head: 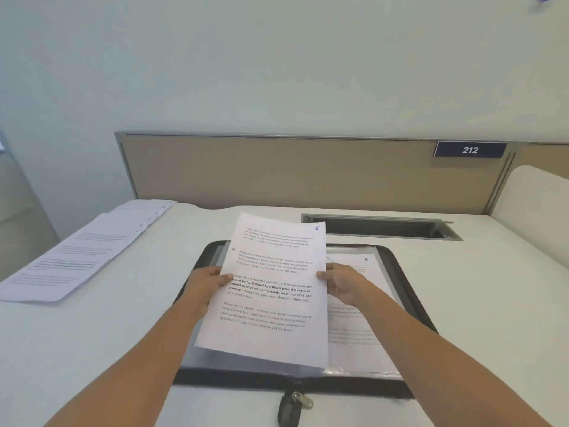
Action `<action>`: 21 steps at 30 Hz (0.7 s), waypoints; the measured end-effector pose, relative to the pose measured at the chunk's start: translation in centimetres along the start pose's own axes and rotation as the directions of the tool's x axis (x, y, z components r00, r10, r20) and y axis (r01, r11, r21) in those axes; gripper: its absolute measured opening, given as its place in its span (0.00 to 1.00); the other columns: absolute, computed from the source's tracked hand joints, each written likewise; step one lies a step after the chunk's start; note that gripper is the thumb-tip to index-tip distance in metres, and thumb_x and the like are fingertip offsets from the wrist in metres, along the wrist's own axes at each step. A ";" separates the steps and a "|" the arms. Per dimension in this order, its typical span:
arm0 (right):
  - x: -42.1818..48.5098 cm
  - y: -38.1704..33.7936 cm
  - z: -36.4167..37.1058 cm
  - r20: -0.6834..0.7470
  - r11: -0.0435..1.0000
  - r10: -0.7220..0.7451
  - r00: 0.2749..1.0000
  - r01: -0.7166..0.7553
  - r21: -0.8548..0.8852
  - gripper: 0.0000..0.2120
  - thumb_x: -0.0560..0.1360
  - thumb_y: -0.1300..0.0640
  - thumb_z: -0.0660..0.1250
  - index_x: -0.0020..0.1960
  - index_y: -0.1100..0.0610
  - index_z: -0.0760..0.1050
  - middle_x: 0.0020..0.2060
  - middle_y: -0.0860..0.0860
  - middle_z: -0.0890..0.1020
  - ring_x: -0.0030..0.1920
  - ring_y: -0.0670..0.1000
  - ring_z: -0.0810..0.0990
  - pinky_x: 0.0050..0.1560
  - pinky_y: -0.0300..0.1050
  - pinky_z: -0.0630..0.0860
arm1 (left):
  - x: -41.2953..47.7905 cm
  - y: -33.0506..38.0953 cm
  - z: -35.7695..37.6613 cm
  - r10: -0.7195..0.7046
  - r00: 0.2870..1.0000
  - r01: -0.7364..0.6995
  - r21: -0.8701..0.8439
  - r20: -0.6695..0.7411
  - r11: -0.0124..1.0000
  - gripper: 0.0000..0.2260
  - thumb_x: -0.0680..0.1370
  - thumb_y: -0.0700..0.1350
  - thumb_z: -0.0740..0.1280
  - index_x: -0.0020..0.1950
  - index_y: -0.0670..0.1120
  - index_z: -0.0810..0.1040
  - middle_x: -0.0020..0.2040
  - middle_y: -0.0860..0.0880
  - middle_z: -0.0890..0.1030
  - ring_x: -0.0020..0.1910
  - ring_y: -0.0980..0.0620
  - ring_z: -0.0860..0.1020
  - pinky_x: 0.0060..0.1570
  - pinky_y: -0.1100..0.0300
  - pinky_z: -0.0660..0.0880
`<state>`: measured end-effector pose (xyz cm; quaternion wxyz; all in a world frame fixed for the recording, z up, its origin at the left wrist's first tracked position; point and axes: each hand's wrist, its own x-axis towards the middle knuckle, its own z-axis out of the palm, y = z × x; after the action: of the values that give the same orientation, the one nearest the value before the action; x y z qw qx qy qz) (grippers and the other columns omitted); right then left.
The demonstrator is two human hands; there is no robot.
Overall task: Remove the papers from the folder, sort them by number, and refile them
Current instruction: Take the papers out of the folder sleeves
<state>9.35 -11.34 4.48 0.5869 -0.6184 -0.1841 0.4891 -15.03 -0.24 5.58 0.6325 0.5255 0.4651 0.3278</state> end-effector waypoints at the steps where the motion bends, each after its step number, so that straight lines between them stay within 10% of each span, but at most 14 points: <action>1: -0.1 -0.1 0.1 0.011 1.000 -0.002 1.000 0.002 0.002 0.07 0.77 0.72 0.59 0.47 0.63 0.72 0.46 0.58 0.80 0.42 0.52 0.79 0.43 0.42 0.78 | -0.3 0.1 -0.3 0.004 1.000 -0.004 -0.018 -0.017 1.000 0.05 0.75 0.30 0.66 0.43 0.38 0.77 0.31 0.45 0.83 0.28 0.48 0.82 0.31 0.54 0.80; 6: -0.6 -0.4 1.2 0.017 0.999 0.007 1.000 -0.008 0.041 0.07 0.77 0.72 0.60 0.44 0.62 0.71 0.42 0.56 0.79 0.40 0.52 0.78 0.36 0.40 0.80 | -0.7 0.2 -1.9 0.015 0.998 -0.017 -0.039 -0.069 0.999 0.02 0.75 0.33 0.66 0.45 0.37 0.79 0.38 0.40 0.83 0.33 0.45 0.81 0.47 0.45 0.79; 21: 2.1 -0.4 12.7 0.049 1.000 0.023 0.999 -0.022 -0.021 0.06 0.76 0.71 0.61 0.44 0.62 0.72 0.40 0.56 0.79 0.39 0.52 0.78 0.30 0.36 0.79 | 2.7 0.5 -13.9 0.001 0.973 -0.003 -0.007 -0.229 1.000 0.06 0.72 0.37 0.72 0.36 0.41 0.78 0.35 0.44 0.79 0.36 0.46 0.76 0.46 0.52 0.74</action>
<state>-0.01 -2.65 6.20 0.5704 -0.6140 -0.1965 0.5089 -26.96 7.33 5.21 0.5761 0.4824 0.5334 0.3885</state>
